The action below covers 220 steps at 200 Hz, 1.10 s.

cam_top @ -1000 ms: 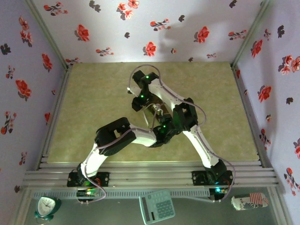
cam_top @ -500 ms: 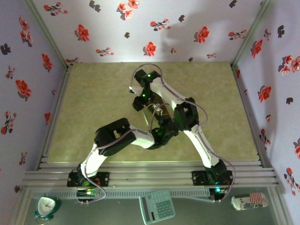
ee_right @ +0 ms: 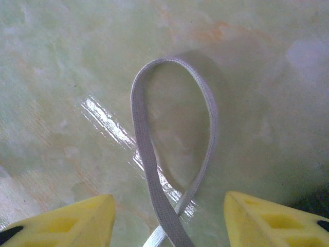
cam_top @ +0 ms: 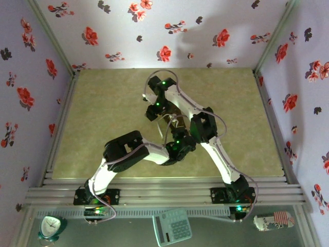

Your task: Tie the shoes

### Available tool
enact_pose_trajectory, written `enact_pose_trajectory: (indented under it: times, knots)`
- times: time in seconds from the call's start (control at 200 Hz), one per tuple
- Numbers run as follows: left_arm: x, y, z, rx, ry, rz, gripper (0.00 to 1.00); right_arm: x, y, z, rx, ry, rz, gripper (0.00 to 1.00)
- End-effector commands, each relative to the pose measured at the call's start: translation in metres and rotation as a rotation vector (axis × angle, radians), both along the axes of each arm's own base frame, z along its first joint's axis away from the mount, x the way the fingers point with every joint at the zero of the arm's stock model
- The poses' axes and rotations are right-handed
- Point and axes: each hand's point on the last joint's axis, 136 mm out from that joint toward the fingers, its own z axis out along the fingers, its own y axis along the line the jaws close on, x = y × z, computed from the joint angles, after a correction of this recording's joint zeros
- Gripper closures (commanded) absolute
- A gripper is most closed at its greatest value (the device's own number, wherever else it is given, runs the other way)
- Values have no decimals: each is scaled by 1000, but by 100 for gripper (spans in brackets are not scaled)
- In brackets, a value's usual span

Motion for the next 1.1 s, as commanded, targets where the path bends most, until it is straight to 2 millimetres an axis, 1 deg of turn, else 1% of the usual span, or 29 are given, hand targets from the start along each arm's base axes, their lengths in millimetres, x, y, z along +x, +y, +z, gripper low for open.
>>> enact_pose_trajectory:
  times: [0.0,0.08,0.16,0.29,0.37,0.43,0.5,0.62,0.745,0.82,0.94,1.095]
  knots:
    - [-41,35,-88,346,150,-76,100,9,-11,-28,-37,24,-25,41]
    - [-42,34,-88,345,150,-77,100,3,-9,-33,-26,58,-13,42]
    - [-42,34,-90,352,150,-80,100,1,-12,-40,-43,71,-13,42]
    - [-42,34,-91,354,150,-78,100,11,-29,-50,-150,7,-29,42]
    - [-42,33,-92,354,152,-79,100,20,-36,-51,-197,-43,-38,40]
    - [-42,33,-92,356,150,-78,100,24,-37,-51,-207,-70,-39,38]
    - [-42,33,-93,356,151,-80,100,25,-34,-53,-201,-78,-32,36]
    - [-42,33,-92,354,150,-79,100,15,-29,-62,-202,-54,13,35]
    - [-42,33,-93,354,149,-79,100,2,-30,-70,-215,-10,48,39]
    - [-42,33,-94,356,150,-78,100,-3,-30,-71,-211,12,60,39]
    - [-41,33,-93,355,150,-79,100,-17,-25,-72,-177,68,90,39]
    - [-42,33,-95,359,150,-80,100,-21,-19,-71,-143,92,94,41]
